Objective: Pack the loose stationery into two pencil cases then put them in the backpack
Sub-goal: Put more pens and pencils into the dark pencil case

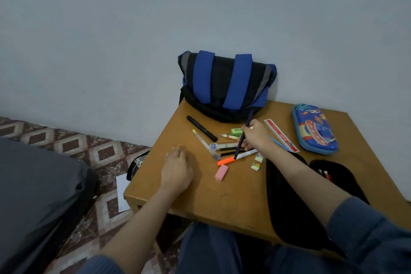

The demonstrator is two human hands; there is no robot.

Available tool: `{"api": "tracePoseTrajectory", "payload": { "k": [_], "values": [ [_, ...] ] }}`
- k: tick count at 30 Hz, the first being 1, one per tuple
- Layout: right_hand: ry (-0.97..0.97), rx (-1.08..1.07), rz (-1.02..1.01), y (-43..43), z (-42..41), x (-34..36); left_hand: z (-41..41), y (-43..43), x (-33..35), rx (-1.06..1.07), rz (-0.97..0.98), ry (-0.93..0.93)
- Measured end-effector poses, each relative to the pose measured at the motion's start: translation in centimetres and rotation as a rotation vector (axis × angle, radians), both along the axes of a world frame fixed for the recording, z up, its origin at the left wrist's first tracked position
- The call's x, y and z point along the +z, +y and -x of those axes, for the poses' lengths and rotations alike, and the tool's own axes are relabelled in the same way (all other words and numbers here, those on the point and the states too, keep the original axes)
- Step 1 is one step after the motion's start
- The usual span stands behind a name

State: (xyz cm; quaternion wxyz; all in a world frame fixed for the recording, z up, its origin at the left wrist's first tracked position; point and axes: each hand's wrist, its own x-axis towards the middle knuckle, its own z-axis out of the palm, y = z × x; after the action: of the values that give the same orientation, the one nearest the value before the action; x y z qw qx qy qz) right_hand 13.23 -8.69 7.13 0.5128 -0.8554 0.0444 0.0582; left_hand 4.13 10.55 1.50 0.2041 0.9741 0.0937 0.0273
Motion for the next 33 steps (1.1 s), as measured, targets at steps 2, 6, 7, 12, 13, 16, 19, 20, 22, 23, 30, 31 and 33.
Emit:
{"api": "tracePoseTrajectory", "payload": {
  "k": [2,6,7,12,13,16,19,20,22,23,30,31,33],
  "values": [
    [-0.137,-0.062,0.089,-2.2,0.5,0.4,0.2,-3.6,0.2,-0.087,0.084,-0.024],
    [-0.285,-0.153,0.25,-6.6,1.9,1.7,0.2,-9.7,0.4,-0.29,0.193,-0.067],
    [-0.284,-0.176,0.266,-8.2,2.3,1.9,0.2,-11.4,0.5,-0.346,0.204,-0.079],
    [-0.256,-0.309,0.235,-14.9,3.6,2.0,0.4,-17.1,1.4,-0.534,0.215,-0.071],
    [-0.254,-0.33,0.198,-16.1,4.2,2.1,0.5,-18.0,1.5,-0.578,0.198,-0.047],
    [-0.259,-0.348,0.188,-19.1,5.6,2.1,0.8,-19.7,1.5,-0.72,0.168,0.035],
    [-0.207,-0.374,0.239,-21.4,6.5,1.5,1.0,-21.1,0.8,-0.83,0.061,0.062],
    [-0.196,-0.371,0.254,-21.9,6.7,1.3,1.1,-21.3,0.5,-0.854,0.029,0.076],
    [-0.185,-0.347,0.28,-22.4,7.1,0.8,1.2,-21.8,-0.3,-0.875,-0.026,0.121],
    [-0.183,-0.328,0.289,-22.7,7.3,0.6,1.3,-21.9,-0.6,-0.875,-0.049,0.13],
    [-0.142,-0.313,0.204,-22.9,6.4,-0.6,1.6,-22.1,-1.2,-0.868,-0.112,0.1],
    [-0.138,-0.312,0.198,-22.9,6.3,-0.7,1.6,-22.0,-1.2,-0.868,-0.119,0.098],
    [-0.116,-0.294,0.191,-22.8,6.1,-0.9,1.6,-21.9,-1.3,-0.866,-0.129,0.093]
  ]
}}
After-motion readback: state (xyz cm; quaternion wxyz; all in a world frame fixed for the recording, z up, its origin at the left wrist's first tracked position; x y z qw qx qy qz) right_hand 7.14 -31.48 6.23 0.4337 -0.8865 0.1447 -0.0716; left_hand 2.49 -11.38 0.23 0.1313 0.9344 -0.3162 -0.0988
